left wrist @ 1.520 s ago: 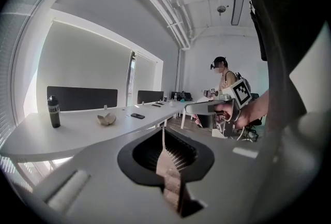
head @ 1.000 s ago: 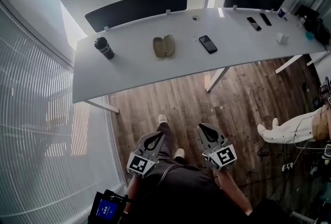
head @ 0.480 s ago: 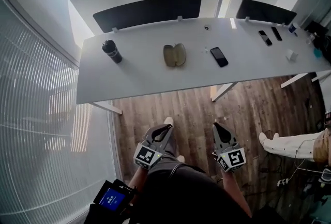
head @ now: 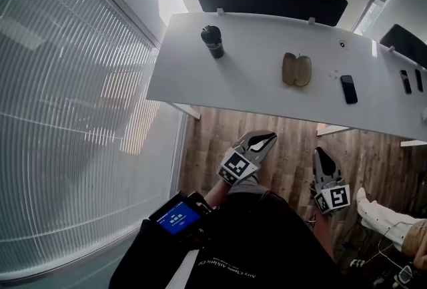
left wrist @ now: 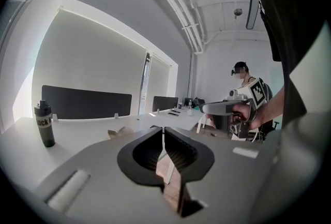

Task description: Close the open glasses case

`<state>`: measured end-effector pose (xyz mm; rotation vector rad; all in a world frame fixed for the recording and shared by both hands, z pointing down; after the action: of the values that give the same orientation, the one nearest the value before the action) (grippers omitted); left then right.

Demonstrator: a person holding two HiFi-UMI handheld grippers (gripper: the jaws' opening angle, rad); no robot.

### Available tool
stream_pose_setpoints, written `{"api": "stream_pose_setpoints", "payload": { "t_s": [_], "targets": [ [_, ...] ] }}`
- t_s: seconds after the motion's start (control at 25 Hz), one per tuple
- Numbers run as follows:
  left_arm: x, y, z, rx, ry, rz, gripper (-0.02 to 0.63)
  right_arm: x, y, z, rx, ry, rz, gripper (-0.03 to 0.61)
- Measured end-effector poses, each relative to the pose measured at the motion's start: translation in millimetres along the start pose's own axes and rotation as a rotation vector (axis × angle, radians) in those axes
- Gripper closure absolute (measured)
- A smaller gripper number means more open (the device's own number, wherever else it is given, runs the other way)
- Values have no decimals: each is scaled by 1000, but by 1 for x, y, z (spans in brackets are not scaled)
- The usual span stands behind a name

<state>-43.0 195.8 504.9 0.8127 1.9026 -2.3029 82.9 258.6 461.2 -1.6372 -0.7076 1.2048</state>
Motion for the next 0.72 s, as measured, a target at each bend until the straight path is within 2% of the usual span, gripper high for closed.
{"api": "stream_pose_setpoints", "payload": {
  "t_s": [0.12,0.24,0.44,0.72],
  "targets": [
    [-9,4,21,7,-9,16,594,-27,11,-8,-15,21,17,568],
    [-22,7,46,13,-21,30,594,-53,17,-22,-35,30,37,526],
    [-47,23,91,32,-18,30,594,-90,32,-53,-38,37,58,511],
    [-74,30,140,44,-62,51,594,-137,47,-77,-32,10,83,506]
  ]
}}
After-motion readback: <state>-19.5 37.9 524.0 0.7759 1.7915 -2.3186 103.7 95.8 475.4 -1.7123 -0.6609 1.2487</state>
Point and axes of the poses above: the fingertips, and each gripper's own axes: x backward along the fingers, z to its left, y out of its top, the point moved 1 cm from there along x, backward along the fingers, and after that the axes turned 13 degrees about z, right-handed, at the moved point
